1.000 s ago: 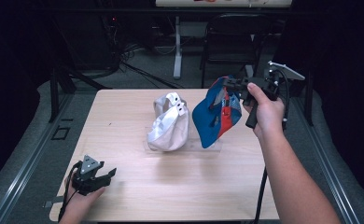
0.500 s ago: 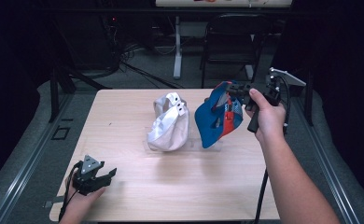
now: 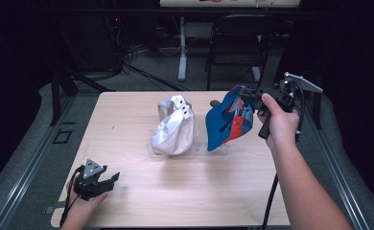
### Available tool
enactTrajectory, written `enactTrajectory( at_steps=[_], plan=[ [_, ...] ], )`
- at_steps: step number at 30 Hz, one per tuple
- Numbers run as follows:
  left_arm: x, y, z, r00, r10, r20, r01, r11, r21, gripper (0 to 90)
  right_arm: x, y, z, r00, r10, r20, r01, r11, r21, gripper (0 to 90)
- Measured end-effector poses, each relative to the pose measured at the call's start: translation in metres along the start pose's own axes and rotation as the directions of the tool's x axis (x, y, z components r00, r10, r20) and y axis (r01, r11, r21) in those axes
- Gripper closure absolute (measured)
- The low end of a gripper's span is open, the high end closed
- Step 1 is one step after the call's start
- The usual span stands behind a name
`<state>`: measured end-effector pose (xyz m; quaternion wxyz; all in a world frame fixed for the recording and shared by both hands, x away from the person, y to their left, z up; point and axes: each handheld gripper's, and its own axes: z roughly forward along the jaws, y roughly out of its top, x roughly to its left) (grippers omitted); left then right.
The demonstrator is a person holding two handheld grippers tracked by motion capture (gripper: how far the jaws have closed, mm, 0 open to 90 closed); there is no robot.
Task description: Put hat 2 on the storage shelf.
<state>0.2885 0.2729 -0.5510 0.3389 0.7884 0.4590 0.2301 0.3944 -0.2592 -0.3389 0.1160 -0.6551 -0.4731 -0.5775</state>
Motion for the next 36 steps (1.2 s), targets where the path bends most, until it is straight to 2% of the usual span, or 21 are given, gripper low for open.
enactTrajectory(
  at_steps=[5,13,19,26,36],
  plan=[
    [-0.001,0.000,0.001,1.0000,0.007,0.000,-0.007,1.0000,0.005,42.5,0.001,-0.005,0.012,1.0000,-0.006,-0.006,0.006,1.000,0.024,78.3],
    [0.001,0.000,0.000,1.0000,0.003,-0.002,-0.003,1.0000,0.007,42.4,-0.001,-0.015,0.033,0.9997,-0.024,-0.004,0.024,0.995,0.094,78.2],
    [0.001,0.000,0.000,1.0000,0.001,-0.002,-0.001,1.0000,0.002,42.4,-0.007,-0.022,0.043,0.9988,-0.043,0.024,0.039,0.991,0.128,77.8],
    [0.001,0.000,0.001,1.0000,-0.001,-0.003,0.001,1.0000,0.004,42.4,-0.018,-0.025,0.046,0.9989,-0.029,0.036,0.024,0.990,0.139,77.1],
    [0.001,0.000,0.001,1.0000,-0.002,-0.003,0.002,1.0000,0.003,42.5,-0.020,-0.024,0.040,0.9975,-0.048,0.052,0.040,0.990,0.139,75.0]
  ],
)
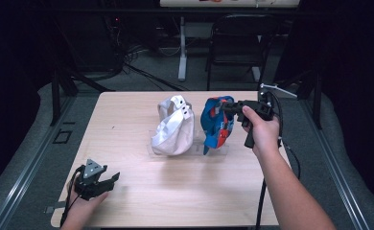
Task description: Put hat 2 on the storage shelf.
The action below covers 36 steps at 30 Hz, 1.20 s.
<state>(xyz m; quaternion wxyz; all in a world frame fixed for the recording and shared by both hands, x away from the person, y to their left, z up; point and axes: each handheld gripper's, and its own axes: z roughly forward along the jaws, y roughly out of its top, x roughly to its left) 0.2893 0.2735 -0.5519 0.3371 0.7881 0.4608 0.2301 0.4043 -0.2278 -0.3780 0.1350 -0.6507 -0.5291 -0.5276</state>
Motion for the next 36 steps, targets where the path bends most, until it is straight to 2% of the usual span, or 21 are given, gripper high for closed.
enactTrajectory(
  at_steps=[8,18,19,23,28,30,33,36],
  plan=[
    [0.000,0.000,0.001,1.0000,-0.002,0.002,0.002,1.0000,0.002,42.4,-0.008,0.001,-0.005,0.9997,0.008,0.024,-0.008,1.000,-0.011,74.2],
    [0.000,0.000,0.001,1.0000,0.000,0.000,0.000,1.0000,0.003,42.4,-0.017,0.000,-0.012,0.9985,-0.011,0.054,0.011,1.000,-0.007,72.9],
    [0.000,0.000,0.001,1.0000,0.000,0.001,0.000,1.0000,0.002,42.5,-0.017,0.000,-0.011,0.9986,-0.001,0.053,0.002,1.000,-0.022,72.7],
    [0.000,0.000,0.001,1.0000,0.001,0.001,-0.001,1.0000,-0.002,42.5,-0.025,-0.001,-0.014,0.9971,-0.017,0.074,0.018,1.000,-0.013,71.1],
    [0.001,0.000,0.000,1.0000,-0.002,0.003,0.002,1.0000,0.002,42.5,-0.031,-0.002,-0.016,0.9972,0.003,0.074,-0.001,0.999,-0.034,68.1],
    [0.001,0.000,0.001,1.0000,-0.002,0.006,0.002,1.0000,0.004,42.4,-0.033,-0.003,-0.017,0.9969,-0.011,0.077,0.015,0.999,-0.046,63.6],
    [0.001,0.000,0.001,1.0000,-0.002,0.008,0.002,1.0000,0.006,42.5,-0.035,-0.005,-0.020,0.9930,-0.061,0.101,0.069,0.995,-0.073,57.5],
    [0.001,-0.001,0.002,1.0000,-0.004,0.004,0.004,1.0000,-0.001,42.4,-0.037,-0.007,-0.024,0.9921,-0.078,0.099,0.087,0.992,-0.093,53.5]
  ],
)
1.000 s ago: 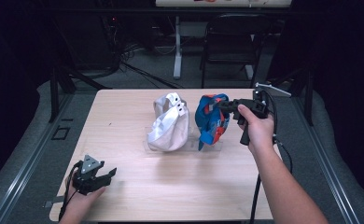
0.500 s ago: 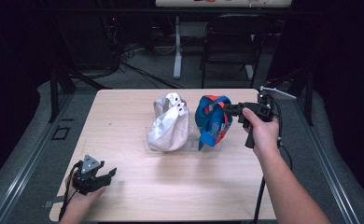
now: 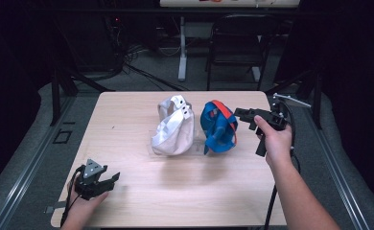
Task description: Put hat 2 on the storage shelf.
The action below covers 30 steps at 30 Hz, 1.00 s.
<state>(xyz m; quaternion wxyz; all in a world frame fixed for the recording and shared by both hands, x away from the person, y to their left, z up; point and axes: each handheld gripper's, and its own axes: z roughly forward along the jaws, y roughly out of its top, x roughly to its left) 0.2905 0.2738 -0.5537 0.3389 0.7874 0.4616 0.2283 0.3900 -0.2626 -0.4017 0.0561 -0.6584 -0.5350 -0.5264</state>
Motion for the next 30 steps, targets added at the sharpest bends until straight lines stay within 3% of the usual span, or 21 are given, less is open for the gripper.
enactTrajectory(
  at_steps=[5,11,13,16,23,25,30],
  plan=[
    [0.000,0.000,0.000,1.0000,-0.001,0.001,0.001,1.0000,-0.004,42.4,-0.004,-0.007,-0.002,0.9992,-0.034,0.023,0.034,0.999,-0.029,49.5],
    [0.001,0.000,0.000,1.0000,-0.005,0.002,0.005,1.0000,-0.002,42.3,-0.004,-0.021,-0.001,0.9888,-0.139,0.055,0.140,0.990,-0.017,46.2],
    [0.001,0.000,0.000,1.0000,-0.006,0.002,0.006,1.0000,-0.002,42.3,-0.004,-0.028,-0.001,0.9820,-0.179,0.062,0.180,0.984,-0.013,45.3],
    [0.001,0.000,0.000,1.0000,-0.004,0.003,0.004,1.0000,-0.001,42.3,-0.004,-0.039,0.000,0.9638,-0.252,0.087,0.254,0.967,-0.009,44.7],
    [0.002,0.000,0.000,1.0000,-0.008,0.004,0.008,1.0000,-0.005,42.3,-0.008,-0.062,-0.003,0.9382,-0.333,0.095,0.335,0.942,-0.006,44.0],
    [0.002,-0.001,0.000,0.9999,-0.012,0.004,0.012,0.9999,-0.004,42.3,-0.010,-0.067,-0.005,0.9346,-0.343,0.094,0.345,0.938,-0.010,43.8],
    [0.001,-0.001,0.000,1.0000,-0.009,0.003,0.009,1.0000,-0.001,42.3,-0.021,-0.078,-0.009,0.9381,-0.332,0.097,0.335,0.942,-0.016,42.5]
  ],
)
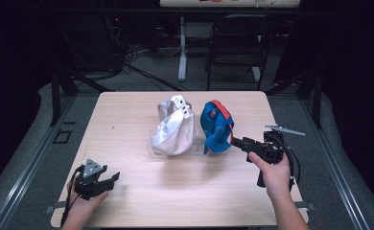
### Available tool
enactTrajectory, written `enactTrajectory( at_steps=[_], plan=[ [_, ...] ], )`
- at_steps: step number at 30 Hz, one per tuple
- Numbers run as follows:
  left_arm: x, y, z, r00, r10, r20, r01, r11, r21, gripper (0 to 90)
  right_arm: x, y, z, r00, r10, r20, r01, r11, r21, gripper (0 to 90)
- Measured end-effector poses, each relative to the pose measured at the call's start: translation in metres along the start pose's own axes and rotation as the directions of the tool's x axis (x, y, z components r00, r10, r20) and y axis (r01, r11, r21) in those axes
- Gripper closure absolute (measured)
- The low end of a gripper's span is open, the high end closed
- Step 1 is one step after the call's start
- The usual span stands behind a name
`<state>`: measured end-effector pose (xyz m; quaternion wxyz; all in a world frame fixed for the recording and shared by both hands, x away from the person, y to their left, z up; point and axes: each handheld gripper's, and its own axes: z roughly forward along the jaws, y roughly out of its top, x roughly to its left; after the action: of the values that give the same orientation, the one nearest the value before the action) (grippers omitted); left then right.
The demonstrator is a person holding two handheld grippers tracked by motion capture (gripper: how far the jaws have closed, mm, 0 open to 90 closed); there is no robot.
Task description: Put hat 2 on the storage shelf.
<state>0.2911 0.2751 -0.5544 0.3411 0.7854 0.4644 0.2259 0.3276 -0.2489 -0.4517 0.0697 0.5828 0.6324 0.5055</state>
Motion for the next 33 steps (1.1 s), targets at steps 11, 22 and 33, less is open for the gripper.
enactTrajectory(
  at_steps=[11,22,33],
  plan=[
    [-0.001,0.000,0.002,1.0000,-0.002,0.008,0.002,1.0000,0.002,42.3,-0.008,-0.039,-0.006,0.9991,-0.027,0.033,0.027,1.000,0.000,42.3],
    [-0.001,0.000,0.002,0.9999,-0.007,0.012,0.007,1.0000,-0.002,42.3,-0.015,-0.070,-0.003,0.9993,-0.031,0.020,0.031,1.000,0.002,41.6],
    [-0.002,0.001,0.003,0.9998,0.001,0.018,-0.001,1.0000,0.005,42.3,-0.035,-0.092,0.008,0.9948,-0.045,0.091,0.045,0.999,-0.004,41.5]
  ],
)
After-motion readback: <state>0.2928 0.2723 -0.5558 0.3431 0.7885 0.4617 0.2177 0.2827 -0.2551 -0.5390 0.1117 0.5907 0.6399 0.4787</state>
